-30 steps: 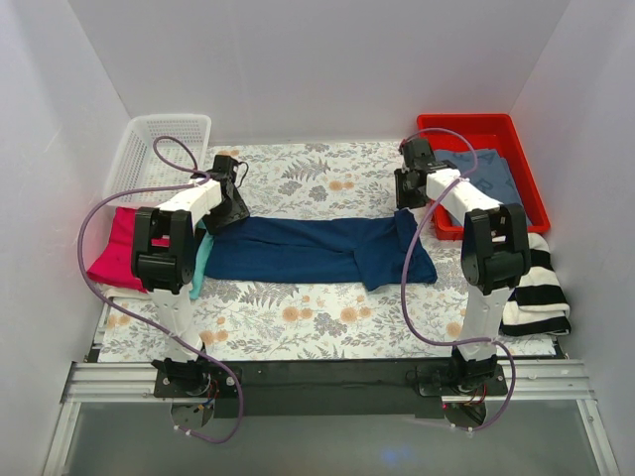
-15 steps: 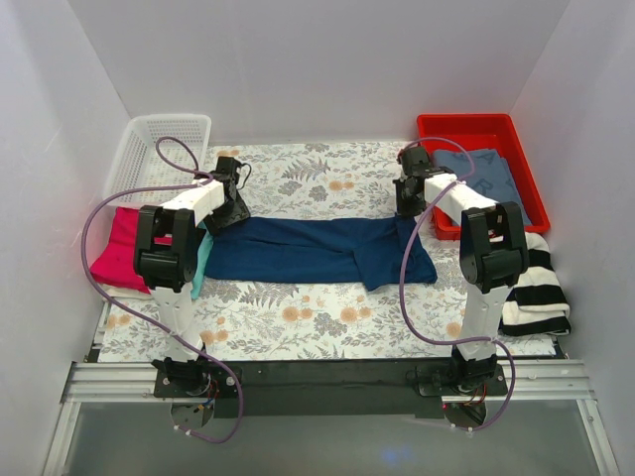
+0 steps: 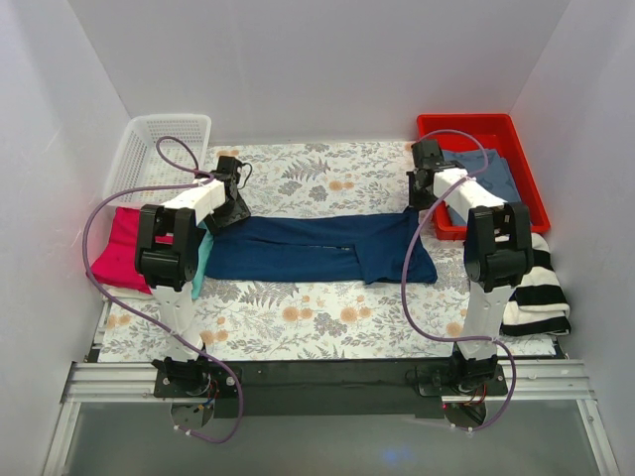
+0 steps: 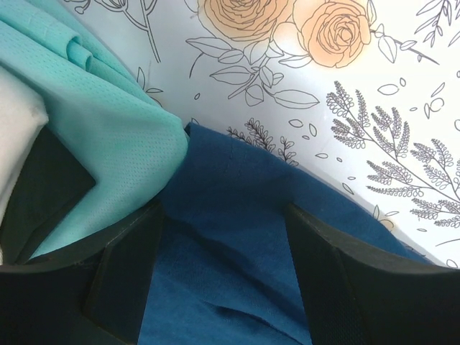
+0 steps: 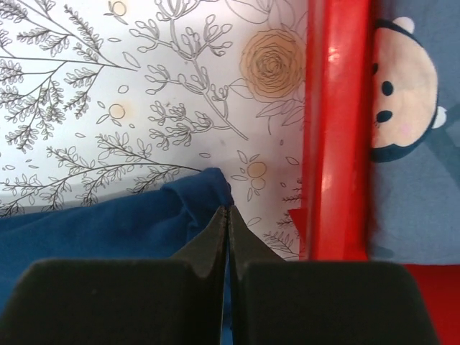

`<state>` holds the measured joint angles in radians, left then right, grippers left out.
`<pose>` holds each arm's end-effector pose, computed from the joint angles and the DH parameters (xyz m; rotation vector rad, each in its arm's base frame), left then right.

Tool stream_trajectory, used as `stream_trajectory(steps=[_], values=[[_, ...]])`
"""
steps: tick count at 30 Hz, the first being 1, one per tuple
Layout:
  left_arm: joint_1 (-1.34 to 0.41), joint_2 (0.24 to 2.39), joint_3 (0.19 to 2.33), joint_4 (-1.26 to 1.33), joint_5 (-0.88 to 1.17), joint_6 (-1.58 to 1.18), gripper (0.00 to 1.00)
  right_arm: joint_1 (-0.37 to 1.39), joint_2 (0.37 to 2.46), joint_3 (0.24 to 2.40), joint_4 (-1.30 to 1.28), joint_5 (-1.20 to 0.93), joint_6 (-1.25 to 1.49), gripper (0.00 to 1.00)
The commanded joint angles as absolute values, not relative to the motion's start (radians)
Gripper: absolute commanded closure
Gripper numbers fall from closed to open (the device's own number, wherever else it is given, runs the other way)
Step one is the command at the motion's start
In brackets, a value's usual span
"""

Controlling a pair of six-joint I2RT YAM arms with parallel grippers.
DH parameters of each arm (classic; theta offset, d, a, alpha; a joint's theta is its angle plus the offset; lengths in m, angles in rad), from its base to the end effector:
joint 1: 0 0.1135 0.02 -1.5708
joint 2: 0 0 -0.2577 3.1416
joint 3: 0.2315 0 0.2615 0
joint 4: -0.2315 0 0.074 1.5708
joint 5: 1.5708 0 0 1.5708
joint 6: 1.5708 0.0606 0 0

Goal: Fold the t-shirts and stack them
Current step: Fold the other side of the tshirt into a rectangle

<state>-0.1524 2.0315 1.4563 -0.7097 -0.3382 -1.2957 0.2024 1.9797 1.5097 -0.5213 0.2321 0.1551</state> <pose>0.4160 -0.0436 0.1304 -1.5193 2.2389 0.0880 0.4430 0.0767 0.1769 0.0281 2.5293 -0.1560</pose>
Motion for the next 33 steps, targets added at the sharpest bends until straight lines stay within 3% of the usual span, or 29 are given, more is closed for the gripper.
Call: stream_trajectory(steps=[1,11,15,19,24,33], values=[[-0.146,2.135,1.414,-0.759,-0.339,-1.322,0.33,0.187,1.971,1.568,-0.514,0.271,0.163,0.99],[-0.146,2.189,1.447,-0.795,-0.357,-1.344,0.33,0.167,1.983,1.641,-0.545,0.371,0.207,0.97],[-0.146,2.191,1.465,-0.798,-0.362,-1.345,0.33,0.169,1.974,1.663,-0.555,0.394,0.201,0.78],[-0.146,2.198,1.486,-0.805,-0.359,-1.348,0.33,0.175,1.957,1.672,-0.555,0.367,0.181,0.69],[-0.146,2.206,1.506,-0.813,-0.360,-1.350,0.33,0.189,1.968,1.675,-0.551,0.240,0.170,0.68],[-0.146,2.201,1.505,-0.818,-0.360,-1.353,0.33,0.209,2.055,1.690,-0.549,0.210,0.161,0.67]])
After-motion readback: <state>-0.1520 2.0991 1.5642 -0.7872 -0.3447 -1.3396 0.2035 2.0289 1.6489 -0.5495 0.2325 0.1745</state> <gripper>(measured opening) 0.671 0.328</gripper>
